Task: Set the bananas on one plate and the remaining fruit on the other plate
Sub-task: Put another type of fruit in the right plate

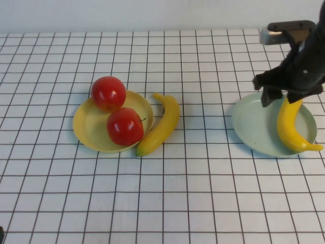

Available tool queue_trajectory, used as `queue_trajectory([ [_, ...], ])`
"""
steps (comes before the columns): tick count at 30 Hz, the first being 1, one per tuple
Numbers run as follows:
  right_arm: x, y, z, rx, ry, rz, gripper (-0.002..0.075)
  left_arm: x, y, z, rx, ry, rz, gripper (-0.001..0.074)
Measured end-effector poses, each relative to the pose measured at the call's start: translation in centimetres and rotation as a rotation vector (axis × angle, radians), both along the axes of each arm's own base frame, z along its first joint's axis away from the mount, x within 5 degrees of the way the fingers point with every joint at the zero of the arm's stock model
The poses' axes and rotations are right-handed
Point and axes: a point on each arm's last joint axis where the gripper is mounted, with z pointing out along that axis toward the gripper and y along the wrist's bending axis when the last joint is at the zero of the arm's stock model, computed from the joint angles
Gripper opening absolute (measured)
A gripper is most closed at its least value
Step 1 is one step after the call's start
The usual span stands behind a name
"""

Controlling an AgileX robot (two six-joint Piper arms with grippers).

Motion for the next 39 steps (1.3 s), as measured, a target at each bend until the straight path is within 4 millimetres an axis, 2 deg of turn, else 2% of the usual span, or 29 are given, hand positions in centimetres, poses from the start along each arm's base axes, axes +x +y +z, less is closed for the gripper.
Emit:
queue_trajectory([
  [5, -1.1, 5.5, 0.8, 0.03, 0.002, 0.056, 0.0426, 0.0, 0.0, 0.0, 0.0, 0.0, 0.0, -0.0004],
  [10, -1.2, 11.3, -0.9, 0.042, 0.057, 0.106, 0.0426, 0.0, 0.0, 0.0, 0.0, 0.0, 0.0, -0.0004],
  [15, -0.3, 15.4, -1.9, 0.092, 0.082, 0.099, 0.0426, 0.0, 0.0, 0.0, 0.0, 0.0, 0.0, -0.0004],
  [19, 1.2, 16.8, -2.1, 0.118, 0.079, 0.074, 0.0426, 0.0, 0.0, 0.0, 0.0, 0.0, 0.0, -0.0004],
  [29, 4.8, 19.5, -5.5, 0.156, 0.063, 0.066, 0.0426, 0.0, 0.0, 0.0, 0.0, 0.0, 0.0, -0.0004],
  [32, 5.5, 19.8, -6.6, 0.139, 0.053, 0.066, 0.0425, 0.0, 0.0, 0.0, 0.0, 0.0, 0.0, -0.0004],
  [39, 6.2, 19.3, -7.9, 0.103, 0.049, 0.055, 0.0425, 0.0, 0.0, 0.0, 0.0, 0.0, 0.0, -0.0004],
])
